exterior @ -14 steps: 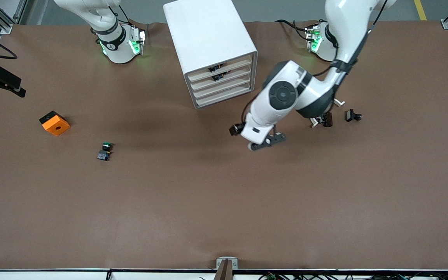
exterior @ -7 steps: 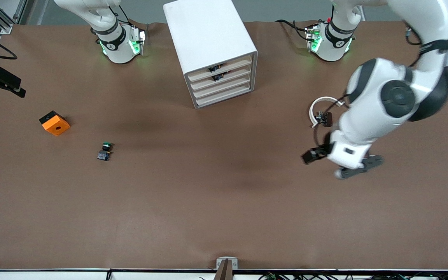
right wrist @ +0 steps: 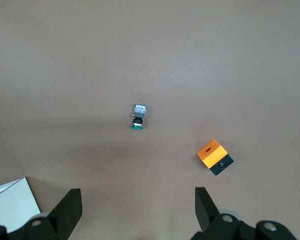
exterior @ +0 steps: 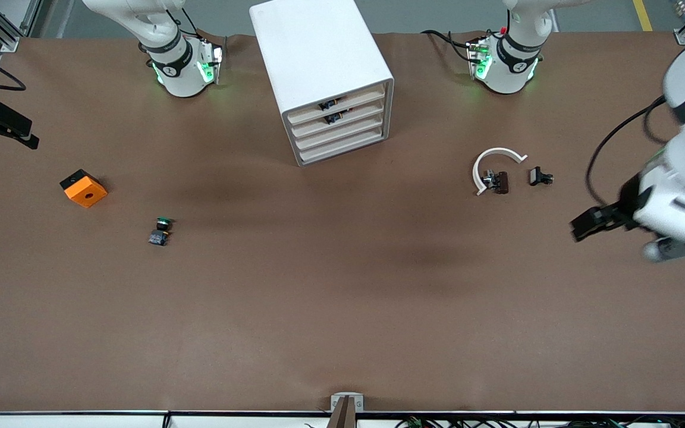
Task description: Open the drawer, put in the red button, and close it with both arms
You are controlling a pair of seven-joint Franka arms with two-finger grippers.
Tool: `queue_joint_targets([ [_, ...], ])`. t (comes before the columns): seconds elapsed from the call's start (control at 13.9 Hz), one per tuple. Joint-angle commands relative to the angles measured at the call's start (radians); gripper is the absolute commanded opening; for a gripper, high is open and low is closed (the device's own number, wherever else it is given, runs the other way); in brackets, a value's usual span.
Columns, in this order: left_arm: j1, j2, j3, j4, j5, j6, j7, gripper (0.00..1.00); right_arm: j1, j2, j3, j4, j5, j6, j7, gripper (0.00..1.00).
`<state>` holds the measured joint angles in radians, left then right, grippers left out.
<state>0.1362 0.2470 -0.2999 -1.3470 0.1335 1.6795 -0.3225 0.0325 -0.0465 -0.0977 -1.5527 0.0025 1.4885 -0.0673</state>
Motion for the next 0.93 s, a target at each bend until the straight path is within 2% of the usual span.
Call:
queue_joint_targets([
  [0.0,-0.007,-0.145,0.065,-0.061,0.005,-0.095,0.15,1.0,-0.016,0.016,0.013,0.031,0.005,-0.019,-0.008,1.0],
  [0.07,-0.019,-0.185,0.1,-0.078,-0.009,-0.128,0.192,1.0,-0.016,0.016,0.013,0.031,0.007,-0.019,-0.008,1.0],
  [0.29,-0.119,-0.28,0.292,-0.122,-0.142,-0.23,0.223,1.0,-0.017,0.016,0.013,0.033,0.004,-0.019,-0.006,1.0],
  [0.57,-0.089,-0.442,0.294,-0.314,-0.19,-0.228,0.229,1.0,-0.02,0.016,0.012,0.036,-0.002,-0.017,-0.008,1.0],
  [0.86,-0.036,-0.462,0.194,-0.354,-0.192,-0.208,0.22,1.0,-0.017,0.016,0.012,0.039,-0.004,-0.017,-0.008,1.0],
])
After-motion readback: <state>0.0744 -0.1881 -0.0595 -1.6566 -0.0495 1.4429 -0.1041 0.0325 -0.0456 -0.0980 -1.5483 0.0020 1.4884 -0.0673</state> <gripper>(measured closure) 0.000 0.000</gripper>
